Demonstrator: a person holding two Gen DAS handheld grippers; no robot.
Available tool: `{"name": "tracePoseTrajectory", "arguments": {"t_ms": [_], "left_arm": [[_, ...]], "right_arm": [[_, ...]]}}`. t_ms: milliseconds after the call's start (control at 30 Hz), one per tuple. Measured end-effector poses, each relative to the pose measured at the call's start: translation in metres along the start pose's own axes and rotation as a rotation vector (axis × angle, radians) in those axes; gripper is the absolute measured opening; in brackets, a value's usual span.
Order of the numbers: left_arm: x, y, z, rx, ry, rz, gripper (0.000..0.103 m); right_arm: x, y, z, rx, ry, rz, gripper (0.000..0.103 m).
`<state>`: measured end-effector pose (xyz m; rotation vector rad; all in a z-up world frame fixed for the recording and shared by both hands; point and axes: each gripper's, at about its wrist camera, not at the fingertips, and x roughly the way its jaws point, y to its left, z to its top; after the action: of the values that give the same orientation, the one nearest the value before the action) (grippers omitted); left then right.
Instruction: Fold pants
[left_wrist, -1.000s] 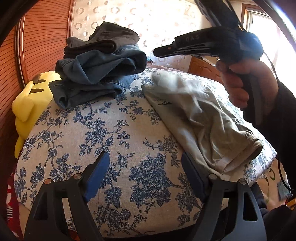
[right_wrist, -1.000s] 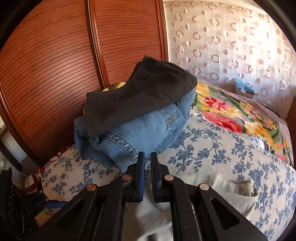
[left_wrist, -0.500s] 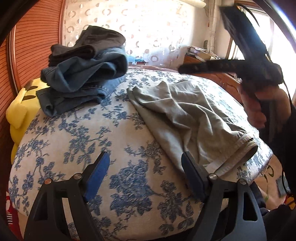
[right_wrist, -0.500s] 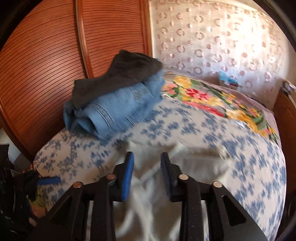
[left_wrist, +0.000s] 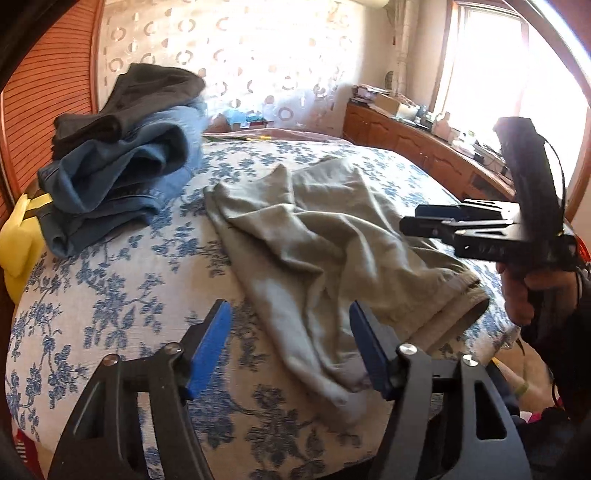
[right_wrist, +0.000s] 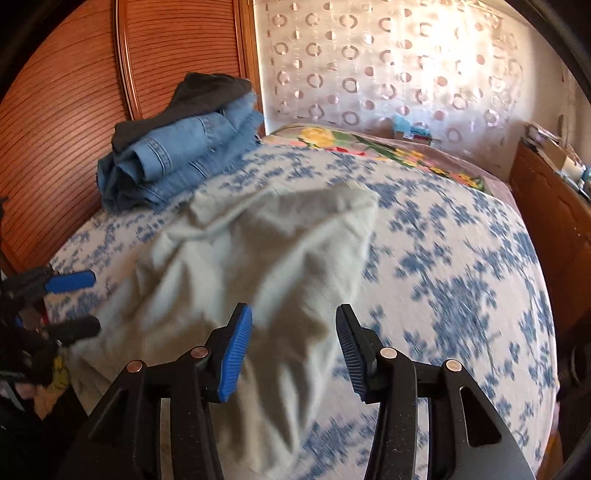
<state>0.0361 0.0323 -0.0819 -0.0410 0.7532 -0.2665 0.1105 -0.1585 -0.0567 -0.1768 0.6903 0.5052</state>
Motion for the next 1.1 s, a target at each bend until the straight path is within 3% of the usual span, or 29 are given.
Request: {"name": "tracePoseTrajectory", "arguments": {"t_ms": [267, 400, 767, 967, 1100], "left_arm": [[0.002, -0.02, -0.007, 0.044, 0.037, -0.027, 0.046], [0.004, -0.023, -0.014, 0.038, 0.058, -0.032, 0.038], [0.009, -0.022, -0.017, 0.032, 0.09, -0.042, 0.036], [0.0, -0.027, -0.015, 0.057, 0.052, -0.058, 0.009], [-0.011, -0.025, -0.016, 0.056, 0.038, -0.075, 0.002]], "right_arm": [[-0.007, -0.012, -0.016, -0.005, -0.017, -0.054, 0.049], [-0.009, -0.016, -0.017, 0.01, -0.035, -0.029, 0.049], [-0.008, -0.02, -0.025, 0.021, -0.046, -0.027, 0.049], [-0.009, -0.025, -0.025, 0.049, -0.054, -0.023, 0.049], [-0.008, -0.029, -0.025, 0.081, -0.055, -0.017, 0.049]]}}
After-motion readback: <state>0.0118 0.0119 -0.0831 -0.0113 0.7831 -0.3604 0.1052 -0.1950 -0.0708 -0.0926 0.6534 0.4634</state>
